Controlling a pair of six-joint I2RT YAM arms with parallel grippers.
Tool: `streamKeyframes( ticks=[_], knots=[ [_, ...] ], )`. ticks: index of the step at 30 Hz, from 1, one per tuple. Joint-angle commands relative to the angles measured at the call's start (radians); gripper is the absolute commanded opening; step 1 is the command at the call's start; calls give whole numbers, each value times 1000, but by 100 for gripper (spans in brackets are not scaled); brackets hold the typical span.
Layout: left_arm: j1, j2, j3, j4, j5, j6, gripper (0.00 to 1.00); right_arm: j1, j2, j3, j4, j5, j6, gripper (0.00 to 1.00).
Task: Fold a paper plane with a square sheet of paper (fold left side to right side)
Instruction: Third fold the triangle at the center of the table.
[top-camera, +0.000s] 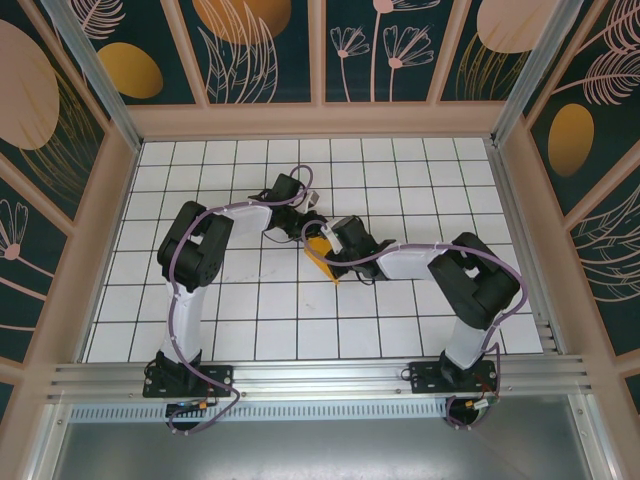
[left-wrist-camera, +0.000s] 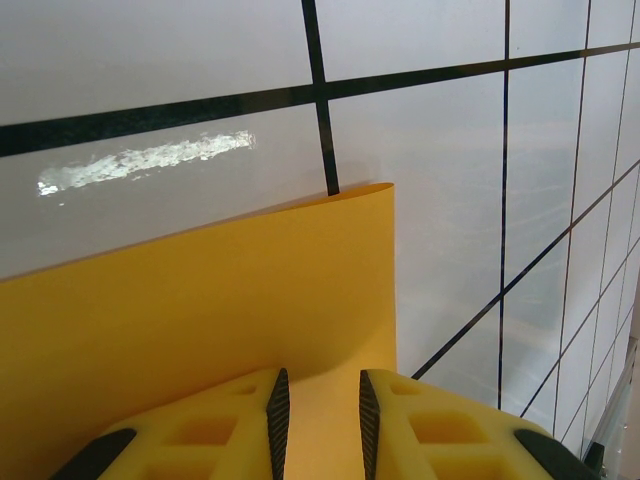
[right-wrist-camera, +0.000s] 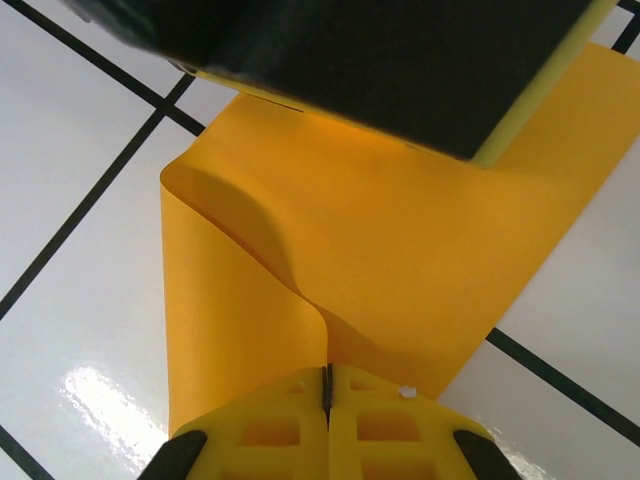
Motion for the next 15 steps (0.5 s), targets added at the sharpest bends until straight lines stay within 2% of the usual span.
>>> streamKeyframes(
  ticks=[1,15],
  knots=[
    [-16,53,-6,-56,-46,28,29,-7,14,21,-12,-10,16,0],
    [-17,55,-9,-56,-49,26,30,-8,-4,-8,-4,2,35,0]
  ],
)
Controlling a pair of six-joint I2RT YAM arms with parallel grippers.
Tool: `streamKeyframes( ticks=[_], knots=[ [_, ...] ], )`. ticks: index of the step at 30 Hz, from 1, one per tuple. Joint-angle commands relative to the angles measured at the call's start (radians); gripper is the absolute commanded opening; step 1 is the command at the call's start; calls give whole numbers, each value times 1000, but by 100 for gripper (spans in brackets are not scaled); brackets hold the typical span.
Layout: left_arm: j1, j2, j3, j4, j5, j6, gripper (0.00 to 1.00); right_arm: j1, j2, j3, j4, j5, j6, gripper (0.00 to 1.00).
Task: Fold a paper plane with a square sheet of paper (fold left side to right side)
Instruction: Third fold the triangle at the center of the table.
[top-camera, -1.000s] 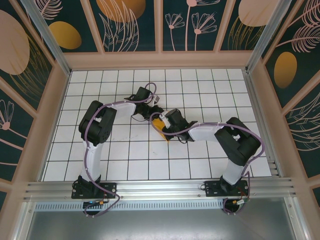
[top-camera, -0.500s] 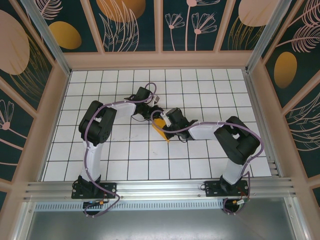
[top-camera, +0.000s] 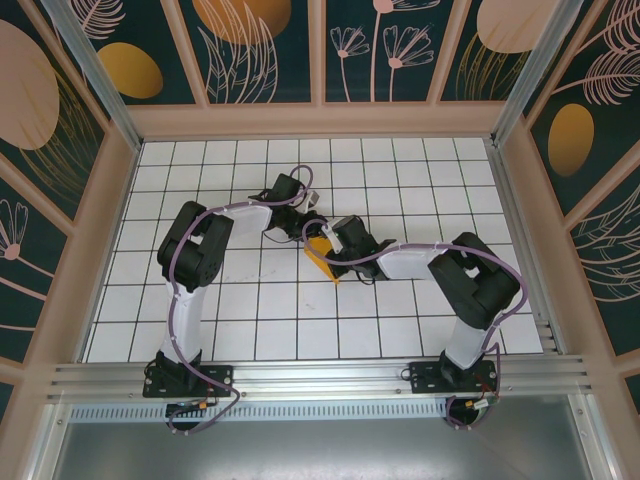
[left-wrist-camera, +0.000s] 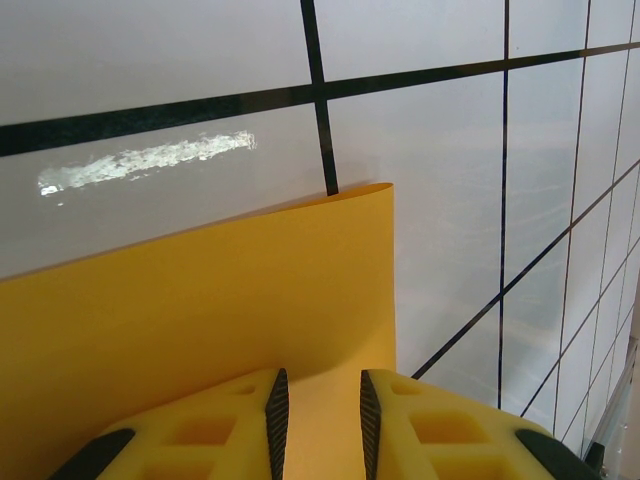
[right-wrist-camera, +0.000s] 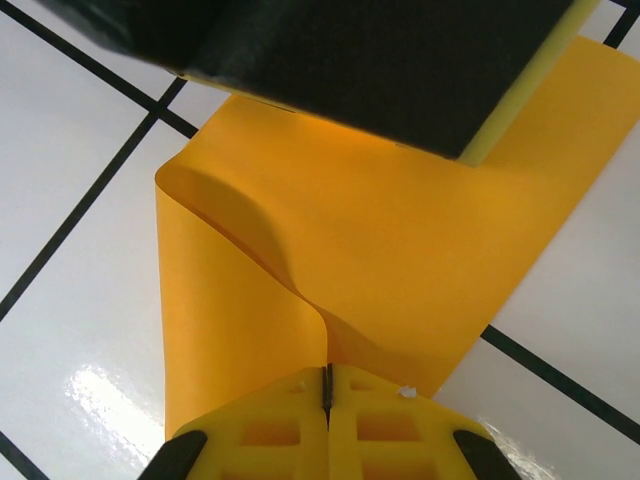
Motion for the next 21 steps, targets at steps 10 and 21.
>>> streamKeyframes(
  ticks=[10,21],
  knots=[
    [-16,56,-14,-52,-49,24,30,-5,-28,-28,9,-5,31,0],
    [-17,56,-18,-48,-49,24,30,-7,-29,-31,7,4,36,0]
  ],
)
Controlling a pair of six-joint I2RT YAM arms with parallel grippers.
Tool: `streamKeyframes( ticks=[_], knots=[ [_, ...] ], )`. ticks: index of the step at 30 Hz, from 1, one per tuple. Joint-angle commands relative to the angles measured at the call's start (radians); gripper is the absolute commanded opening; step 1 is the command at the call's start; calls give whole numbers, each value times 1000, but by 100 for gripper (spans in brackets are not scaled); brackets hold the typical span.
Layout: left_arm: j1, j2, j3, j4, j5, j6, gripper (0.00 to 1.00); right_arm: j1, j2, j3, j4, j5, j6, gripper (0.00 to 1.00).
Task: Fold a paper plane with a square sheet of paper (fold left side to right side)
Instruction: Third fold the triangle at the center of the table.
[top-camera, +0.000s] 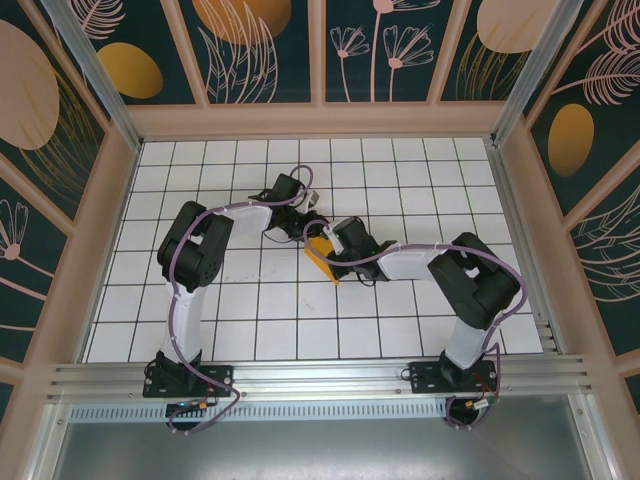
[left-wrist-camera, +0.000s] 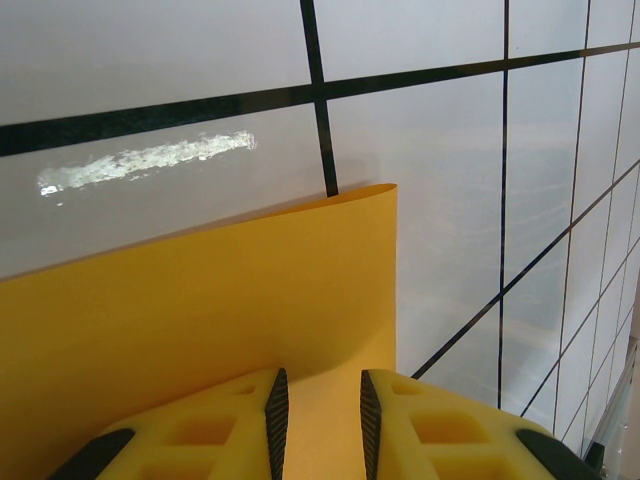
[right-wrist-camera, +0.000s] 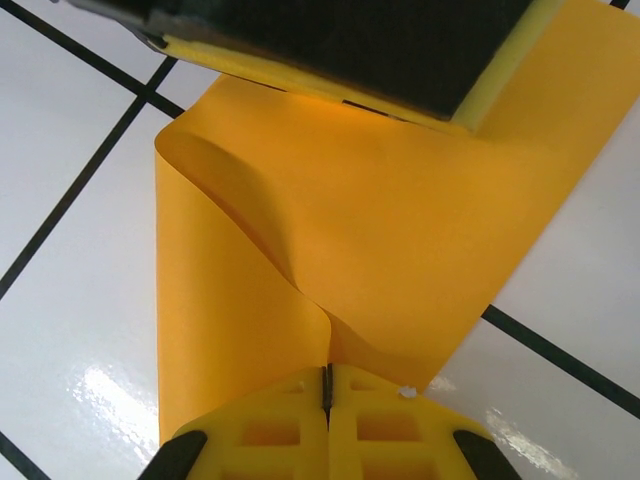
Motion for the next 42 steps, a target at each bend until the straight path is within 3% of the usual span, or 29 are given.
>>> streamKeyframes(
  ticks=[1,26,42],
  knots=[
    [-17,56,-18,-48,-49,23,30,-8,-26,-14,0,2,15,0],
    [-17,46,-33,-39,-47,22,30,-23,8,-2,-19,-31,24,0],
    [69,-89,42,-119,35,71,46,-23,15,-71,-17,-66,51,0]
  ],
)
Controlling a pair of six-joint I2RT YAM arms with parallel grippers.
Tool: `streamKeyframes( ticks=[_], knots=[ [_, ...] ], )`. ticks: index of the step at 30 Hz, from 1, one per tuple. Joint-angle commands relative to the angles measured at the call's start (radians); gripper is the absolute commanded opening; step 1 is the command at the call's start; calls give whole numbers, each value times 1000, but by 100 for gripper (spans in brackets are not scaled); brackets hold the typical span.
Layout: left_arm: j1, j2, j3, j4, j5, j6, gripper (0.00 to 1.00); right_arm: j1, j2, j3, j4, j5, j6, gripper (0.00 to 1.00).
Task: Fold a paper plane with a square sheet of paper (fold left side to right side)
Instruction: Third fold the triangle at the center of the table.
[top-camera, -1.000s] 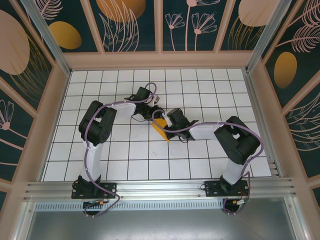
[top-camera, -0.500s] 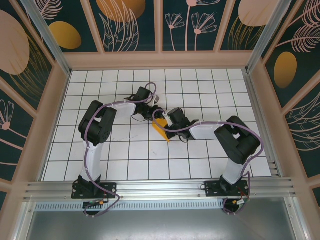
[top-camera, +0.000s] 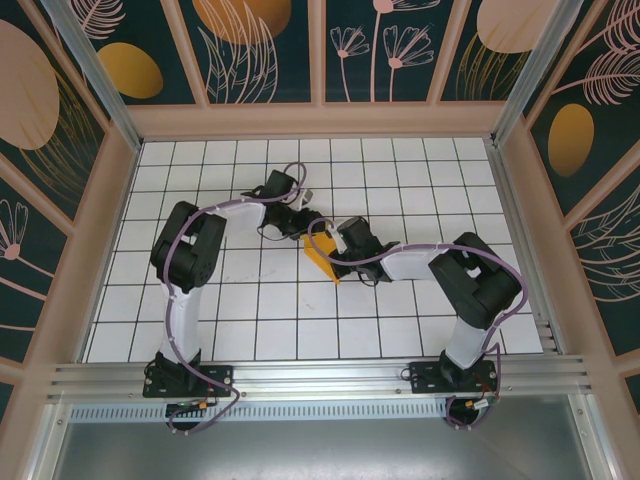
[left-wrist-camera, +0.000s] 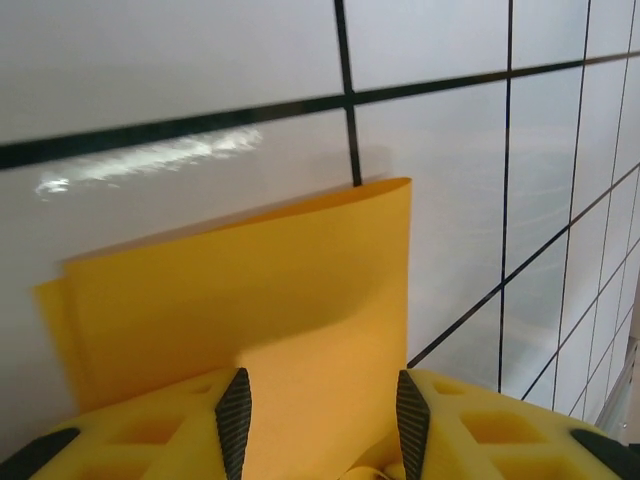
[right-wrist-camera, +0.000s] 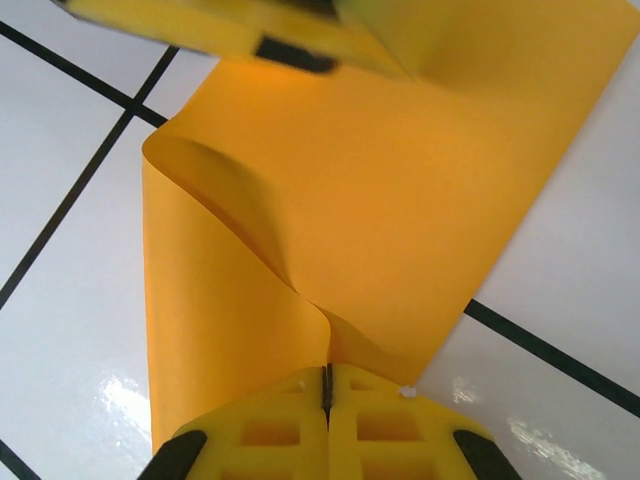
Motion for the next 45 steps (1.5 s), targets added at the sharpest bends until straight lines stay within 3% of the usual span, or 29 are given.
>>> streamKeyframes(
  ticks=[1,6,9,13,20,45],
  knots=[
    [30,-60,42,-60,24,39,47,-3,17,-41,-66,-34,16,0],
    [48,-153,-29,-33,18,20,40,-3,14,-41,-65,-37,14,0],
    [44,-221,-140,62,80,-40,34,-3,11,-40,-61,-39,14,0],
    [8,-248,-214,116,105,-77,34,-3,17,-38,-60,-39,11,0],
    [-53,-180,-235,173,103,-122,33,-3,16,-37,-64,-38,10,0],
    [-68,-77,-323,108,-82,-61,32,-9,-30,-7,-86,-53,8,0]
  ],
)
